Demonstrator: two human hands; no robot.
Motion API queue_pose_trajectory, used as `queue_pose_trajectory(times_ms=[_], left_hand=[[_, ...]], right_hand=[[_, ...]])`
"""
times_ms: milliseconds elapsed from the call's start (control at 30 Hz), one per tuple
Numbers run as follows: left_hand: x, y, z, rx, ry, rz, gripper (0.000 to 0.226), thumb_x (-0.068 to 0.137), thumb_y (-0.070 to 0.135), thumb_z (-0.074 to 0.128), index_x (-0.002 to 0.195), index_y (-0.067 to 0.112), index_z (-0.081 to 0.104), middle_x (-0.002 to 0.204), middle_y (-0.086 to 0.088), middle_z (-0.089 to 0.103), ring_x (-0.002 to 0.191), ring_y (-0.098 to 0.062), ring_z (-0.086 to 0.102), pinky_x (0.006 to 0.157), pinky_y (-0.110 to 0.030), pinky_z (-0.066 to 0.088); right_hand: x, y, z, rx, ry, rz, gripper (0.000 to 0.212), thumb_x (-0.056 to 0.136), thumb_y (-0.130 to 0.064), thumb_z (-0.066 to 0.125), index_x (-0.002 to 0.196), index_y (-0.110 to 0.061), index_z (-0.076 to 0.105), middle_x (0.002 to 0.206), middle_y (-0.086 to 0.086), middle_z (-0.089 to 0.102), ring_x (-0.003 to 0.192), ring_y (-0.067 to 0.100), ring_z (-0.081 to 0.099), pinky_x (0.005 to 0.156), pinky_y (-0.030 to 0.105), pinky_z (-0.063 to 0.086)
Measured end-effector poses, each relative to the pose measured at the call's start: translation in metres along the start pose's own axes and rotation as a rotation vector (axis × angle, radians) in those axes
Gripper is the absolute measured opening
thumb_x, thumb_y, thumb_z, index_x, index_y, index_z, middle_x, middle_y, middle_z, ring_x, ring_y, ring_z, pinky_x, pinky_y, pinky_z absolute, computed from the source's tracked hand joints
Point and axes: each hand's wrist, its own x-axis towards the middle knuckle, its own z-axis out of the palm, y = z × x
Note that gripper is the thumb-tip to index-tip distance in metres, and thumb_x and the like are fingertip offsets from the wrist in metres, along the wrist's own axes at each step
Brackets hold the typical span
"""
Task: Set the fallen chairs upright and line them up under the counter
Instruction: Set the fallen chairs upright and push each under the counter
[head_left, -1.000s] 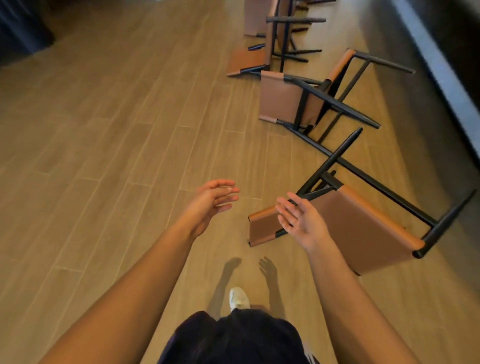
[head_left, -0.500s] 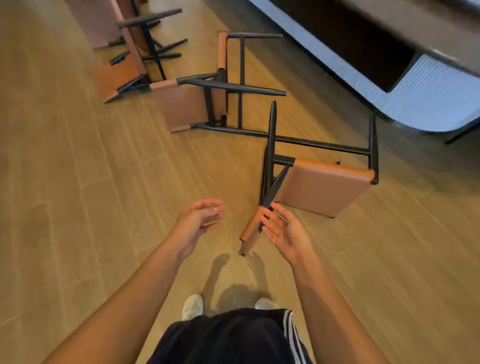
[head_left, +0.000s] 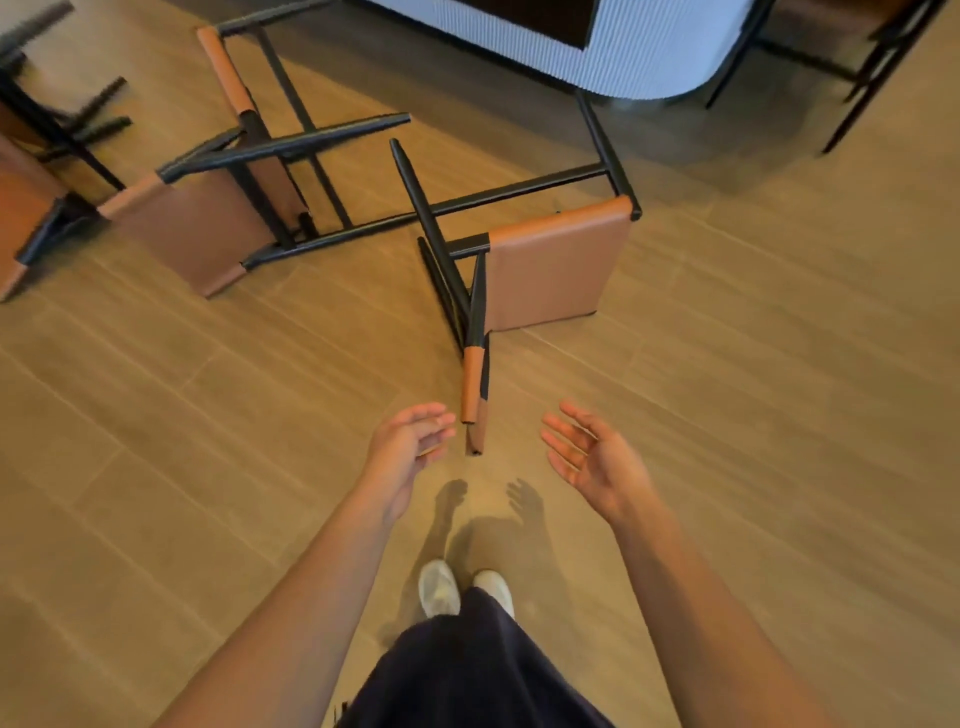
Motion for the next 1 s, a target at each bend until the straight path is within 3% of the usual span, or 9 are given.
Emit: queue_pose_trajectory(times_ms=[133,333,567,767,1000], left_hand=[[0.009,-0.016,0.000,0.053,0.005,-0.025,0.021,0.096,0.007,0.051,0.116,0.010,0.058,0.110,-0.007,0.067,0.104,-0.020,0.062,0.097,-0.037,0.044],[0.046,-0.034,-0.018,0.108,-0.007,-0.099,0.019,0.092,0.006,0.057,0.111,0.013,0.059,0.107,-0.006,0.066,0.104,-0.019,0.061,0.093,-0.035,0.045],[0.138,-0.056,-0.035,0.371,-0.154,-0.141,0.043,0.083,0.001,0.068,0.123,0.010,0.055,0.114,-0.005,0.065,0.103,-0.013,0.060,0.088,-0.031,0.047],[0.210,-0.092,-0.037,0.464,-0.116,-0.203,0.050,0.086,0.005,0.066,0.132,0.007,0.049,0.127,-0.013,0.059,0.117,-0.021,0.055,0.095,-0.034,0.043],[0.287,-0.158,-0.025,0.580,-0.167,-0.204,0.045,0.085,0.008,0.068,0.125,0.011,0.049,0.125,-0.008,0.061,0.097,-0.007,0.058,0.093,-0.032,0.042]], right_hand=[[-0.003,0.016,-0.014,0.070,0.044,0.001,0.023,0.102,-0.024,0.039,0.108,-0.021,0.061,0.104,0.003,0.070,0.094,0.016,0.065,0.072,0.029,0.047],[0.015,0.050,-0.014,0.171,0.125,0.021,0.022,0.100,-0.022,0.042,0.111,-0.019,0.061,0.100,0.003,0.072,0.088,0.016,0.067,0.072,0.029,0.049],[0.086,0.099,0.008,0.321,0.216,0.019,0.025,0.100,-0.023,0.042,0.116,-0.016,0.059,0.099,0.003,0.073,0.090,0.017,0.068,0.073,0.029,0.050],[0.156,0.134,0.003,0.393,0.247,0.042,0.027,0.099,-0.023,0.042,0.120,-0.014,0.058,0.098,0.003,0.073,0.090,0.017,0.069,0.075,0.029,0.051],[0.251,0.172,-0.018,0.416,0.237,0.077,0.020,0.098,-0.023,0.046,0.110,-0.017,0.060,0.098,0.002,0.071,0.086,0.015,0.066,0.075,0.028,0.049]])
